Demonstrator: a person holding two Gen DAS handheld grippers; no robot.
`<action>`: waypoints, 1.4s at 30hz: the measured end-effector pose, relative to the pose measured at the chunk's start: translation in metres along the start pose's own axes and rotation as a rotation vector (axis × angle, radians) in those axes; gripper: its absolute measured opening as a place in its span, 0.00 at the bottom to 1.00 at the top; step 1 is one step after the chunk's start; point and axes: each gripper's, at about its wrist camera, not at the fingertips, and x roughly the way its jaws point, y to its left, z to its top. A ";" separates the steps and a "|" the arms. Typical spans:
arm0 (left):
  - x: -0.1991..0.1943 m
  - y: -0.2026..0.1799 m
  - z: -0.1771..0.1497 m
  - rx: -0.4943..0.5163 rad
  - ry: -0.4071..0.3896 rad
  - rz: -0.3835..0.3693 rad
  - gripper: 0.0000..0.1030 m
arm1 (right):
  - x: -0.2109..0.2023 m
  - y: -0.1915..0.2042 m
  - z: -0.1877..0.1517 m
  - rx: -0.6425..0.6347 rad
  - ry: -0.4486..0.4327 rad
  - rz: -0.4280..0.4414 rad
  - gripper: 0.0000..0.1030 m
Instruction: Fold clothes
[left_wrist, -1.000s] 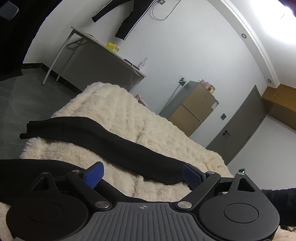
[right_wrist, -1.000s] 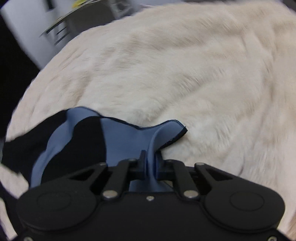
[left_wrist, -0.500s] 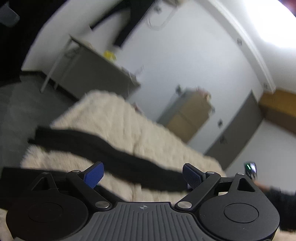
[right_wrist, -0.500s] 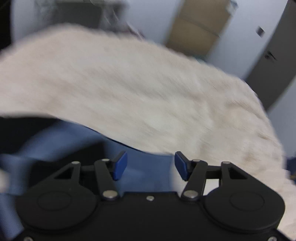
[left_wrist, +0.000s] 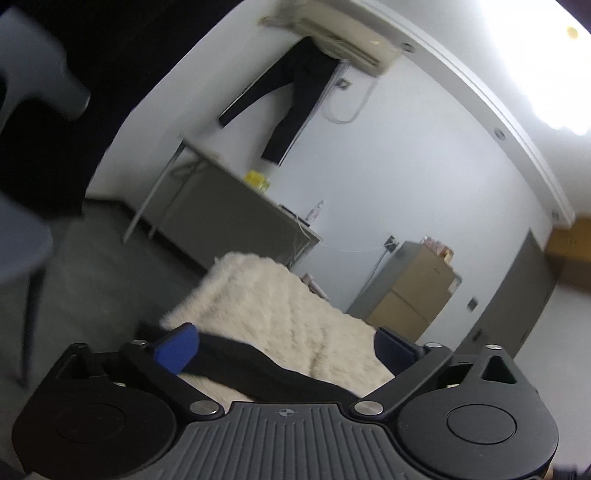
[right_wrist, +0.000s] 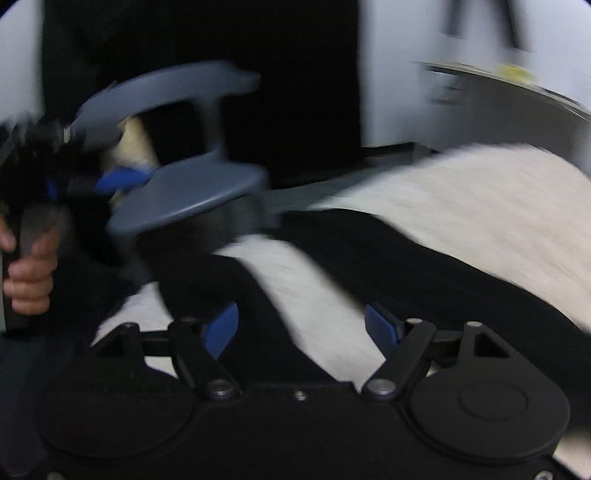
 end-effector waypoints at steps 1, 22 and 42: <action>-0.002 0.002 0.001 0.004 0.001 -0.003 0.99 | 0.015 0.001 0.009 -0.004 0.023 0.026 0.72; 0.016 0.018 0.005 -0.036 0.203 -0.092 1.00 | 0.051 -0.016 0.040 0.138 0.159 0.008 0.55; 0.029 0.014 -0.006 0.019 0.332 -0.028 1.00 | 0.065 0.009 0.055 -0.047 0.281 -0.036 0.65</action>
